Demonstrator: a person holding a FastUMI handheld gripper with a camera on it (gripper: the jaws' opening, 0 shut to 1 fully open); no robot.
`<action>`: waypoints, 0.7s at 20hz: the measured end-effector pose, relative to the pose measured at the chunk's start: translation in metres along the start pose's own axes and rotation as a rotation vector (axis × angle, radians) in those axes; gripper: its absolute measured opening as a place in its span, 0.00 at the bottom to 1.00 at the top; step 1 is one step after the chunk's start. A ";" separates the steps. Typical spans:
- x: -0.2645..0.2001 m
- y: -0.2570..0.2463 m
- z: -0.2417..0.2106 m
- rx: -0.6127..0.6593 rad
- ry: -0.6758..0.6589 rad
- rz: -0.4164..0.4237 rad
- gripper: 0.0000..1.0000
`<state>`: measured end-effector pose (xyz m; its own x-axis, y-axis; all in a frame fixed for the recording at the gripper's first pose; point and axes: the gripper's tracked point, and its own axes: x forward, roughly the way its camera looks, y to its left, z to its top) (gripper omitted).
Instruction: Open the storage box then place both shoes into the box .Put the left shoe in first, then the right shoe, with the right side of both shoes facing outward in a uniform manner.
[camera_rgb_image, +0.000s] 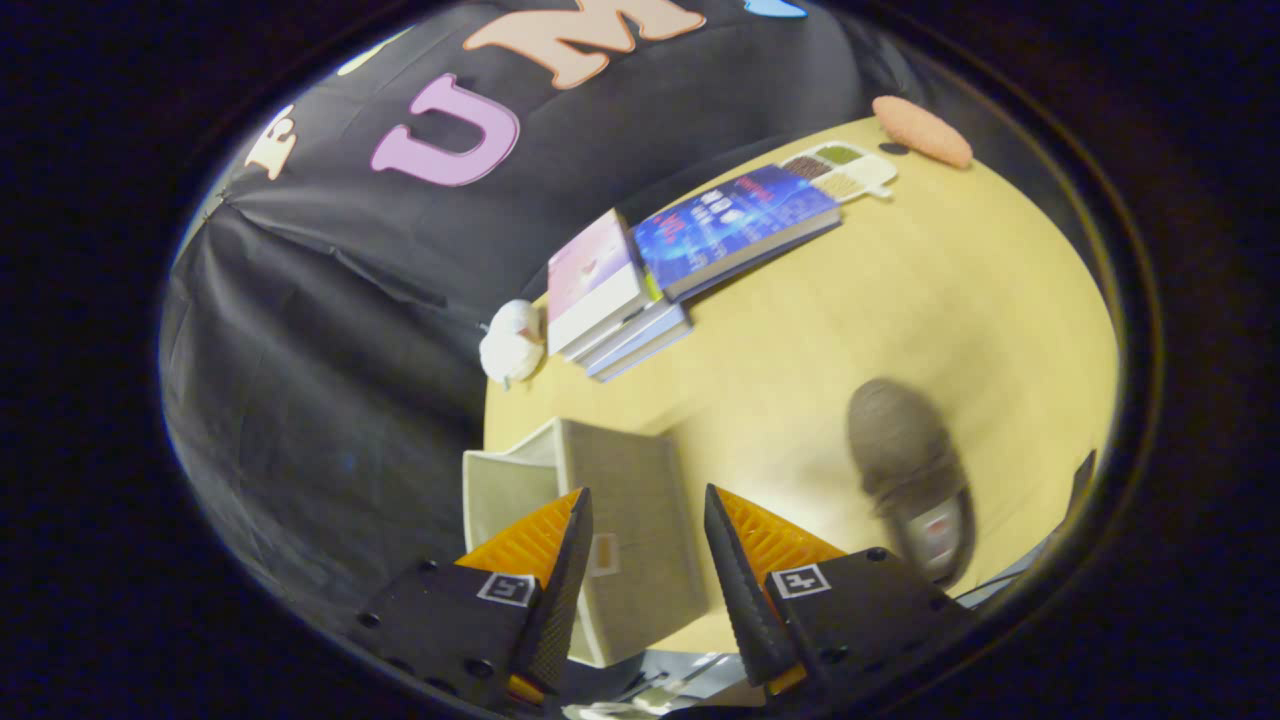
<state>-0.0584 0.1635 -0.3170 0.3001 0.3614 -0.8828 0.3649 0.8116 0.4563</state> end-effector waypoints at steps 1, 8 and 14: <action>-0.005 -0.023 0.006 -0.022 -0.020 -0.026 0.71; -0.032 -0.151 0.012 -0.085 -0.067 -0.195 0.71; -0.032 -0.195 -0.018 -0.104 0.011 -0.232 0.71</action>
<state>-0.1552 0.0022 -0.3801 0.2094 0.1646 -0.9639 0.3298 0.9161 0.2280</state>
